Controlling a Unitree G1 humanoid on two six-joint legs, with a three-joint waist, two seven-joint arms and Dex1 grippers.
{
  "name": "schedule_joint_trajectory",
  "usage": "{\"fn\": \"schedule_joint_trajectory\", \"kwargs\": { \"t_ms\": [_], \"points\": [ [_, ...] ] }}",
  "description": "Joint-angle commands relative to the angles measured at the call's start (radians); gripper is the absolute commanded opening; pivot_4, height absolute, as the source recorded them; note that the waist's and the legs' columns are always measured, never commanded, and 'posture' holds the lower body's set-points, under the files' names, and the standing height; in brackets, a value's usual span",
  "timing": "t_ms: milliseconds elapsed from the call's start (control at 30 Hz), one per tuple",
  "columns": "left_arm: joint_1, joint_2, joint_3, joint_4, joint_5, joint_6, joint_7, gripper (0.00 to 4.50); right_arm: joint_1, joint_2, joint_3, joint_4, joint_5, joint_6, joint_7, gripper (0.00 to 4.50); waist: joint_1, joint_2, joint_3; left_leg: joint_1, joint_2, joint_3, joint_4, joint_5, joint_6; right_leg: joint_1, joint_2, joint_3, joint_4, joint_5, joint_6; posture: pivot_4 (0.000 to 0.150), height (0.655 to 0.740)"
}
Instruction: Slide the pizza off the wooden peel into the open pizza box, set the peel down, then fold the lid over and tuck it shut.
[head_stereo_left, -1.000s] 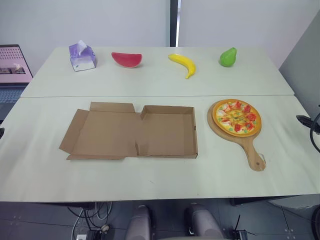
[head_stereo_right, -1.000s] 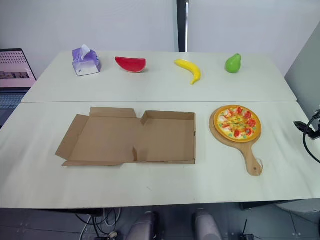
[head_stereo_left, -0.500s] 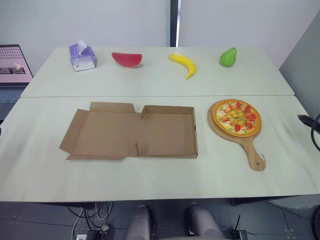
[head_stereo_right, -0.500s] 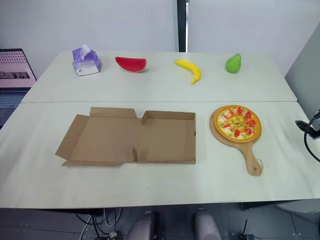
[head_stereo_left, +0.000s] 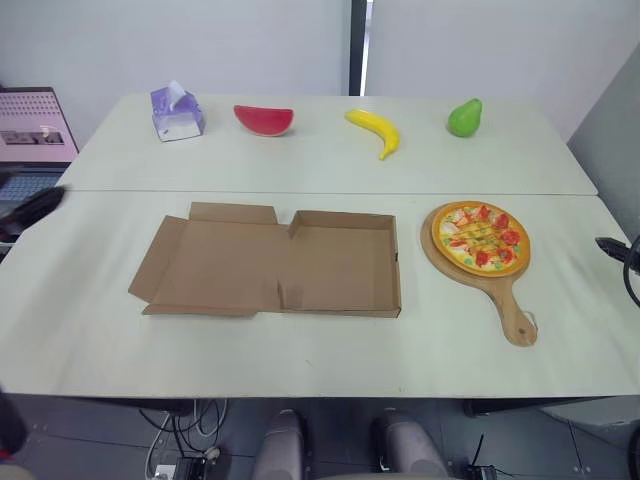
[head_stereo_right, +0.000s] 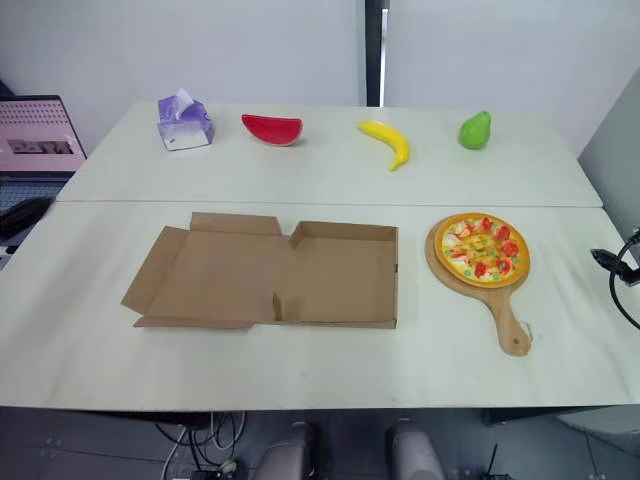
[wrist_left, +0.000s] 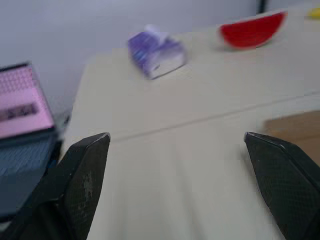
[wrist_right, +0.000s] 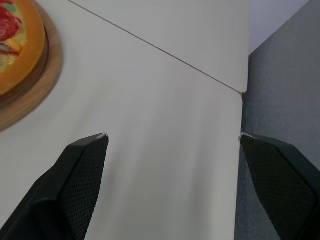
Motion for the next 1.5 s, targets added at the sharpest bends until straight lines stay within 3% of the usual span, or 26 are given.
{"fn": "schedule_joint_trajectory", "kwargs": {
  "t_ms": [33,167,300,500,700,900,1333,1433,1500],
  "points": [
    [-0.035,-0.090,-0.115,-0.408,-0.129,0.214,-0.046,4.47,0.018,-0.016,-0.032,-0.075,0.031,0.028,0.010,4.50,0.002,0.000,0.000,0.002,0.000,0.000,0.000,0.000,0.000,0.003,0.000,0.000,-0.001,0.000,0.000,0.150,0.7400],
    [-0.033,-0.208,-0.277,-0.819,-0.233,0.385,-0.061,4.47,0.095,0.001,-0.058,-0.181,0.069,0.096,0.020,4.50,0.001,0.000,0.000,0.002,0.000,-0.001,0.001,0.000,0.000,0.005,0.001,0.000,-0.002,0.000,0.000,0.150,0.7400],
    [-0.019,-0.290,-0.379,-1.058,-0.319,0.469,-0.066,4.47,0.231,0.035,-0.107,-0.444,0.144,0.275,0.000,4.50,-0.016,0.001,0.000,0.006,0.002,0.000,-0.001,0.000,0.000,0.006,0.002,0.002,-0.002,0.000,0.000,0.150,0.7400],
    [0.009,-0.371,-0.454,-1.138,-0.299,0.437,-0.057,4.47,0.513,0.105,-0.213,-0.959,0.246,0.552,-0.074,4.50,-0.016,0.003,-0.002,0.010,0.001,0.000,0.000,0.000,0.000,0.010,0.003,0.003,-0.002,-0.001,0.001,0.150,0.7400],
    [0.046,-0.392,-0.462,-1.168,-0.277,0.427,-0.030,4.47,0.665,0.239,-0.230,-1.319,0.318,0.777,-0.224,4.50,0.001,0.003,-0.002,0.011,0.000,-0.007,0.000,0.000,0.000,0.016,0.003,0.000,-0.007,-0.001,0.002,0.150,0.7400],
    [0.077,-0.386,-0.440,-1.205,-0.282,0.447,0.022,4.47,0.713,0.333,-0.187,-1.392,0.308,0.850,-0.326,4.50,0.007,0.003,-0.002,0.011,-0.001,-0.008,0.000,0.000,0.000,0.018,0.002,-0.002,-0.009,-0.001,0.002,0.150,0.7400],
    [0.110,-0.370,-0.409,-1.260,-0.299,0.476,0.080,4.47,0.676,0.422,-0.045,-1.286,0.226,0.780,-0.415,4.50,0.004,0.003,-0.002,0.012,0.000,-0.008,0.000,0.000,0.000,0.019,0.003,-0.002,-0.010,-0.001,0.002,0.150,0.7400],
    [0.117,-0.364,-0.408,-1.267,-0.297,0.474,0.085,4.50,0.673,0.459,-0.036,-1.277,0.208,0.761,-0.446,3.92,0.004,0.001,-0.003,0.012,0.000,-0.008,0.000,0.000,0.000,0.019,0.003,-0.002,-0.010,-0.001,0.002,0.150,0.7400],
    [0.120,-0.361,-0.409,-1.271,-0.298,0.474,0.088,4.50,0.667,0.484,-0.047,-1.276,0.215,0.771,-0.468,3.25,0.004,0.001,-0.003,0.012,0.000,-0.009,-0.001,0.000,0.000,0.019,0.003,-0.002,-0.011,-0.001,0.002,0.150,0.7400]
  ]
}}
